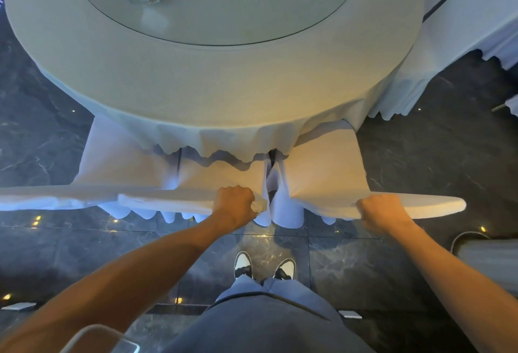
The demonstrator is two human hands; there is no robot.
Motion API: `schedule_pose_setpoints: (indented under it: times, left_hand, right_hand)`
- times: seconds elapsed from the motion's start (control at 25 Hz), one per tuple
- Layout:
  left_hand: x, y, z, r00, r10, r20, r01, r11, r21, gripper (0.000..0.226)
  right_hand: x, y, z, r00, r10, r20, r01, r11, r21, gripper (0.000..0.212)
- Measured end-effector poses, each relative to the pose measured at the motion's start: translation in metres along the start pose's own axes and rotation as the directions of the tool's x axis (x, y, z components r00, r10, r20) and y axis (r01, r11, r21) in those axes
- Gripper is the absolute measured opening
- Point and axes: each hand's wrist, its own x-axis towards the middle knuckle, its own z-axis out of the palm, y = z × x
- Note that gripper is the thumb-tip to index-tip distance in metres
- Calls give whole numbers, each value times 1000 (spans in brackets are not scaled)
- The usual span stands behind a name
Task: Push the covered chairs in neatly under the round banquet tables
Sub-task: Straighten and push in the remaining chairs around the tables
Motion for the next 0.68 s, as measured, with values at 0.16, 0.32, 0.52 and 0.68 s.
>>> schedule_pose_setpoints:
  times: [0.16,0.32,0.52,0.68]
  left_hand:
    - [6,8,-9,1000,-21,16,21,1000,15,33]
    - [12,5,-10,1000,-13,8,13,1000,21,34]
    - [12,5,-8,1000,-30,5,30,1000,-5,35]
    - [17,6,-12,999,-33,-7,33,999,-11,34]
  right_hand:
    - [19,-50,-32,997,-37,-71,42,996,75,19]
    - [21,-62,-37,993,-40,-108,47,996,70,20]
    - [23,-62,-33,992,-38,-119,47,996,75,22]
    - [27,-64,-34,989,-30,-144,41,996,78,21]
